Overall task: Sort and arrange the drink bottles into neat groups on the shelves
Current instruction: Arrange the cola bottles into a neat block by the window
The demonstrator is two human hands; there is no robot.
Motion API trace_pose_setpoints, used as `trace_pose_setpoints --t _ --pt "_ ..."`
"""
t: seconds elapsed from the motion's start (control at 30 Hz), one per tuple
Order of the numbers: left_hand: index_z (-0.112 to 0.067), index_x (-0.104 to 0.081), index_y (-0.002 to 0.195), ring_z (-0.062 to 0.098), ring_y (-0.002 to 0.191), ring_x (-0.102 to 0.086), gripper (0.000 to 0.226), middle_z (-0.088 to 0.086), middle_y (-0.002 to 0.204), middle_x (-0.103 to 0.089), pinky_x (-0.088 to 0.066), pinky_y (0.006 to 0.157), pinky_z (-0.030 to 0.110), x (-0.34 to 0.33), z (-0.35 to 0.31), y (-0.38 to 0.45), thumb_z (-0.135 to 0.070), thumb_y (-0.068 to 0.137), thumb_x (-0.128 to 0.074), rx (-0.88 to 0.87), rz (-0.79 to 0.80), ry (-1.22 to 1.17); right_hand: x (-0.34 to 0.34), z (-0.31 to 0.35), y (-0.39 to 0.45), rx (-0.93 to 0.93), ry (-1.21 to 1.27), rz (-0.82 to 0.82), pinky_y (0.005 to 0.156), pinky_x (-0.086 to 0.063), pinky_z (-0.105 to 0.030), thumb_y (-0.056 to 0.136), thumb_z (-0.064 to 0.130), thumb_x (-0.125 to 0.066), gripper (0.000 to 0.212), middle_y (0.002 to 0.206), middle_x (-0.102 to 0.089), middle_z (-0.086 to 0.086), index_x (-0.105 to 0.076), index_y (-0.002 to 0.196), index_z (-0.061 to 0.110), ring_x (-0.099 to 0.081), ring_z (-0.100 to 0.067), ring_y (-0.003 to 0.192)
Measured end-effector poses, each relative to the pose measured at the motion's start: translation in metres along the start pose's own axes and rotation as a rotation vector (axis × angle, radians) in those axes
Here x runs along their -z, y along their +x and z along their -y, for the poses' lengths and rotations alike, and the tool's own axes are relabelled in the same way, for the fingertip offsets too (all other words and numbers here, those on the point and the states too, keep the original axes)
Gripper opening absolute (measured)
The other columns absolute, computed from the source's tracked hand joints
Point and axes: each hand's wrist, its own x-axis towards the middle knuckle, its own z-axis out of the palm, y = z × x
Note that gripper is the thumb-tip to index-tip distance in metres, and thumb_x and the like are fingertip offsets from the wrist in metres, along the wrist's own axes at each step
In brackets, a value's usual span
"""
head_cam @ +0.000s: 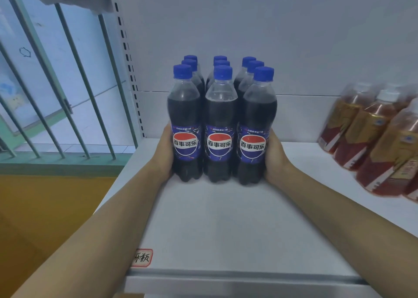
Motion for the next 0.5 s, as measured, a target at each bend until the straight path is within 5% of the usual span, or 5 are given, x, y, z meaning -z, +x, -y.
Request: trace_pose_setpoints --t 0.5 --pt "-0.036 -0.083 0.079 0.011 0.085 -0.076 0.060 -0.004 0.096 -0.080 -0.059 0.074 0.029 0.0063 0.0020 0.0083 -0.059 0.103 -0.033 0.014 0.070 -0.011 -0.0020 -0.0005 -0.0020 0.015 0.042 -0.038 0.057 -0.057 -0.022 0.106 0.052 -0.034 0.068 0.076 -0.078 0.005 -0.082 0.063 0.029 -0.075 -0.009 0.066"
